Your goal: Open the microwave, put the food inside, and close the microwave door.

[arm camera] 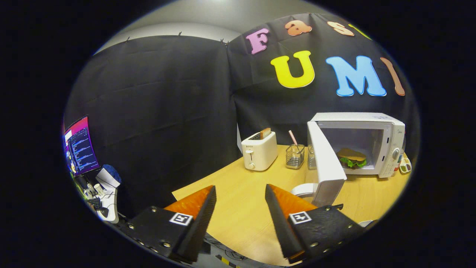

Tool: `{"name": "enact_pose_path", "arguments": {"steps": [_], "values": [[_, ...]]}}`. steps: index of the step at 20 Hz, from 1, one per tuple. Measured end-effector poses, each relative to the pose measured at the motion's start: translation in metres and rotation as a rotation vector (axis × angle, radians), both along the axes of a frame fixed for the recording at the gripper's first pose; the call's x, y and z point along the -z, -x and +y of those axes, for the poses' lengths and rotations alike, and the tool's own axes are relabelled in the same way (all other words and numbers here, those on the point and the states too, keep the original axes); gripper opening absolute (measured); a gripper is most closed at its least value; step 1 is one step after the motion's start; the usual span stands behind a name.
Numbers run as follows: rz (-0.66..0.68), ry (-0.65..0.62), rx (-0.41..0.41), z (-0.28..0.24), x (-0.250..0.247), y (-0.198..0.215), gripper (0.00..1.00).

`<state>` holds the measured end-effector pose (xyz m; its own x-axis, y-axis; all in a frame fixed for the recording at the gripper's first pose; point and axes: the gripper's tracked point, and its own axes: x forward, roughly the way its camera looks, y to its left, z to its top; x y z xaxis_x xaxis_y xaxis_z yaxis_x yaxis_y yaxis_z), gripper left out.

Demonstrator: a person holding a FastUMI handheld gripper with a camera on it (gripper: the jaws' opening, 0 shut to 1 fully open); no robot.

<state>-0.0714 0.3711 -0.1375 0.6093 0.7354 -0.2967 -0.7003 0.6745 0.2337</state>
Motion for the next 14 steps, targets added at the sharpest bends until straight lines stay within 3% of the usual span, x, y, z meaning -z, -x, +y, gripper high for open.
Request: {"name": "enact_pose_path", "arguments": {"steps": [2, 6, 11, 12, 14], "values": [[0.013, 0.037, 0.001, 0.000, 0.017, -0.005, 0.43], [0.044, 0.110, 0.015, -0.006, 0.046, -0.020, 0.08], [0.066, 0.118, 0.036, -0.019, 0.065, -0.034, 0.07], [0.063, 0.125, 0.042, -0.033, 0.056, -0.030, 0.01], [0.056, 0.131, 0.059, -0.038, 0.055, -0.034, 0.00]]}}
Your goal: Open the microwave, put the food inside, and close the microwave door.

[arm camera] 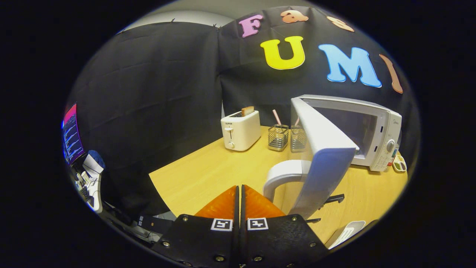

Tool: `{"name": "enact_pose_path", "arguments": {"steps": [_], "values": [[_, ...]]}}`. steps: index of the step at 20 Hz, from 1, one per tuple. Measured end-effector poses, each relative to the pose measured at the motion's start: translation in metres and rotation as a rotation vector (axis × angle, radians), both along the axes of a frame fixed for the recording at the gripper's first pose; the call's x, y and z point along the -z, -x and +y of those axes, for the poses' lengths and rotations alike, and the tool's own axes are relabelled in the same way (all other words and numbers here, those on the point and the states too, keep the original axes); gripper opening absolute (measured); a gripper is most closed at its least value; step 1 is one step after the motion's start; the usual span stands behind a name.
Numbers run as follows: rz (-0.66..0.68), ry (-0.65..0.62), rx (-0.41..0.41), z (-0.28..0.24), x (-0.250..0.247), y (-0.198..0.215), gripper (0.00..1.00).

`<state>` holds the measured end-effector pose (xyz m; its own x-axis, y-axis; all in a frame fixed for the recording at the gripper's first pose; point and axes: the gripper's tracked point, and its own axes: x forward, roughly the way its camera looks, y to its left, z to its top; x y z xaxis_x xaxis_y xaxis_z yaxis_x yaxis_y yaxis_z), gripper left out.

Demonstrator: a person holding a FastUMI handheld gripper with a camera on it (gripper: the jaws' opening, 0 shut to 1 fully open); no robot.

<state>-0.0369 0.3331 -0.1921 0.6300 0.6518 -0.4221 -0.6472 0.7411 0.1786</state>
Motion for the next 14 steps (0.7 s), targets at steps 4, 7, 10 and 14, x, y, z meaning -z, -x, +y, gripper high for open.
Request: {"name": "enact_pose_path", "arguments": {"steps": [4, 7, 10, 14], "values": [[0.024, -0.025, 0.059, -0.022, -0.001, -0.013, 0.00], [0.022, -0.021, 0.120, -0.048, -0.002, -0.030, 0.01], [0.023, -0.015, 0.172, -0.070, -0.002, -0.048, 0.01], [0.019, 0.003, 0.216, -0.094, 0.000, -0.070, 0.00]]}}
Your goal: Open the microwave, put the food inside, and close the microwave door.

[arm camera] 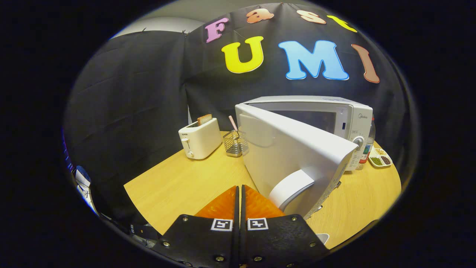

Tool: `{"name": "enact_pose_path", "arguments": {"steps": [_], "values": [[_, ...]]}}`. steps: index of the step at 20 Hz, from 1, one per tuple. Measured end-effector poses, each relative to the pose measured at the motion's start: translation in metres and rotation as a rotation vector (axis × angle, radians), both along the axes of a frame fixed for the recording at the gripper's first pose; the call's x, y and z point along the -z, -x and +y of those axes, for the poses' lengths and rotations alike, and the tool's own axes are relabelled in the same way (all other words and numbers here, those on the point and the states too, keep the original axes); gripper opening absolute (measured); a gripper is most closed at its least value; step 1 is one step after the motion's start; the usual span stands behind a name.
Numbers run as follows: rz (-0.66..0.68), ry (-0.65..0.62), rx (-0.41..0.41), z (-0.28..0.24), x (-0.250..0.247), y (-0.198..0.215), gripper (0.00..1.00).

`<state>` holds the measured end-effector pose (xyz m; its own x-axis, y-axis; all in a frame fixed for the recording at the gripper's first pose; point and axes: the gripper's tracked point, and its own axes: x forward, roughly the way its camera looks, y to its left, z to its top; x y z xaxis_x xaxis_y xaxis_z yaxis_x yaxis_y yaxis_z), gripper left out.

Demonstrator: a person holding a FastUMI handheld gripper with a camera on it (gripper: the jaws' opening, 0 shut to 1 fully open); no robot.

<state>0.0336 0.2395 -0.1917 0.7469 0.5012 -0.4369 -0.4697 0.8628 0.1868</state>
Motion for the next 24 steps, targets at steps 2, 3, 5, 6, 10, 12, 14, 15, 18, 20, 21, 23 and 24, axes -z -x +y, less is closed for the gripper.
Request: {"name": "enact_pose_path", "arguments": {"steps": [2, 3, 5, 6, 10, 12, 14, 15, 18, 20, 21, 23, 24], "values": [[-0.007, 0.009, 0.012, -0.010, 0.000, -0.011, 0.01], [-0.011, 0.011, 0.018, -0.014, 0.000, -0.016, 0.00], [-0.014, 0.018, 0.034, -0.021, 0.002, -0.029, 0.01], [-0.014, 0.017, 0.042, -0.025, 0.003, -0.036, 0.00], [-0.018, 0.015, 0.084, -0.039, 0.004, -0.067, 0.00], [-0.023, 0.011, 0.106, -0.047, 0.007, -0.082, 0.00], [-0.030, 0.016, 0.129, -0.056, 0.009, -0.096, 0.00], [-0.030, 0.018, 0.140, -0.060, 0.009, -0.102, 0.01], [-0.030, 0.020, 0.174, -0.071, 0.012, -0.121, 0.01], [-0.029, 0.018, 0.190, -0.077, 0.013, -0.132, 0.01], [-0.030, 0.018, 0.196, -0.080, 0.013, -0.138, 0.00], [-0.037, 0.028, 0.216, -0.087, 0.013, -0.151, 0.01], [-0.036, 0.026, 0.227, -0.091, 0.014, -0.159, 0.00]]}}
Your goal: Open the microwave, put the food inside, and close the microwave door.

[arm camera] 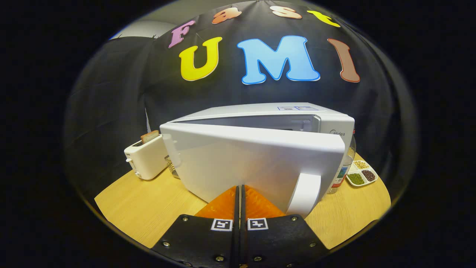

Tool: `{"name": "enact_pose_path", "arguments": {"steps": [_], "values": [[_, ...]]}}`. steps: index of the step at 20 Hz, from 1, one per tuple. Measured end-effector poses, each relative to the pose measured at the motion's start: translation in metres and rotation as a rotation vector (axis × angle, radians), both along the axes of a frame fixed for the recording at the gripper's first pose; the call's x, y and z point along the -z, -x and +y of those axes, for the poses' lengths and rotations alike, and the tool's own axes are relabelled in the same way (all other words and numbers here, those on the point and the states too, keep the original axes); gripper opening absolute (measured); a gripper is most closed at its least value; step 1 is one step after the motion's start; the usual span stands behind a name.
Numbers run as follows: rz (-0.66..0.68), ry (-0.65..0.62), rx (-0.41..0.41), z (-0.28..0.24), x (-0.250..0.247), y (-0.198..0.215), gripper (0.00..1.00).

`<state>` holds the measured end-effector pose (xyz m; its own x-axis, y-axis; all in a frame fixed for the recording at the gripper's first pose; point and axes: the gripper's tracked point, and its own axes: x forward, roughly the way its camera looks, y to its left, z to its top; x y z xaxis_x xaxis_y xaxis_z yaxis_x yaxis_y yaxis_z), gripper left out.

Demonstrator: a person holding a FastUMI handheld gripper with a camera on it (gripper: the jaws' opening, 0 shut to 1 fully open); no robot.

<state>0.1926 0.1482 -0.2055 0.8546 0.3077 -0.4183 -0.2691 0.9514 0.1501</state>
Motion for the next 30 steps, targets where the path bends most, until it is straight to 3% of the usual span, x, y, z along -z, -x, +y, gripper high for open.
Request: {"name": "enact_pose_path", "arguments": {"steps": [11, 19, 23, 30], "values": [[-0.012, -0.010, 0.096, -0.018, 0.003, -0.057, 0.01], [-0.046, 0.029, 0.133, -0.020, 0.003, -0.075, 0.01], [-0.048, 0.053, 0.131, -0.021, -0.002, -0.069, 0.01], [-0.152, 0.044, 0.161, -0.028, -0.067, -0.021, 0.01]]}}
